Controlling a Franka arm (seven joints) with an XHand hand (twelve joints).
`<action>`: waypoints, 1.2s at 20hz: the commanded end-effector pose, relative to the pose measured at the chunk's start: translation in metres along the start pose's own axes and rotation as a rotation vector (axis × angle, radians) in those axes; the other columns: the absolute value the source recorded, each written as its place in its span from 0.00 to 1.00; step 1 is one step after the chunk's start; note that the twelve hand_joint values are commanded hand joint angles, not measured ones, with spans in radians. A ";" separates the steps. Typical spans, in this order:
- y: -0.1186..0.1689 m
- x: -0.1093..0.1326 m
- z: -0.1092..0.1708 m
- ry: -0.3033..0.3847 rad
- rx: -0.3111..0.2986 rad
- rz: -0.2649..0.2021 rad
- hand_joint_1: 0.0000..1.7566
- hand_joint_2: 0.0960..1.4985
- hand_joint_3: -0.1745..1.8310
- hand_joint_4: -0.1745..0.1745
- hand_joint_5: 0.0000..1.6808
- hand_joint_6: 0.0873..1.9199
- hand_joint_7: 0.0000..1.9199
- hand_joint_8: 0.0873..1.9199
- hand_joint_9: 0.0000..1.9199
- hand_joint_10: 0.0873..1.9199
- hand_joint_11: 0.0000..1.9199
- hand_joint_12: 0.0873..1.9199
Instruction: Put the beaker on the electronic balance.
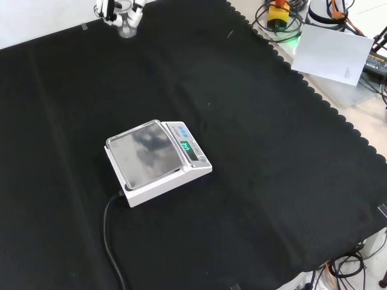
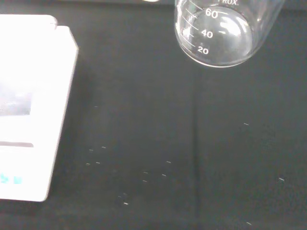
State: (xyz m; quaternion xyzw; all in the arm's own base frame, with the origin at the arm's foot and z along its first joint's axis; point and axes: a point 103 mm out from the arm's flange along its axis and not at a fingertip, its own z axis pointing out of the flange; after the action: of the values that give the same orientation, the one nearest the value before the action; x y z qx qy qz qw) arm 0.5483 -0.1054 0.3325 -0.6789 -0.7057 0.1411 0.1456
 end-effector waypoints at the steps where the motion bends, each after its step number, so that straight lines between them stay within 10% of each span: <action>1: 0.029 0.075 0.000 -0.014 0.006 -0.115 0.85 0.75 0.04 0.00 0.55 0.57 0.40 0.58 0.52 0.50 0.54 0.65; 24: 0.072 0.224 0.030 -0.018 0.045 -0.349 0.85 0.77 0.00 0.00 0.55 0.57 0.40 0.58 0.53 0.49 0.54 0.66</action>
State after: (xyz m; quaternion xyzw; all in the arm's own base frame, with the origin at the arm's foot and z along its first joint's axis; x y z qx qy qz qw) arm 0.5937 0.0954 0.2923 -0.5613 -0.7998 0.1324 0.1662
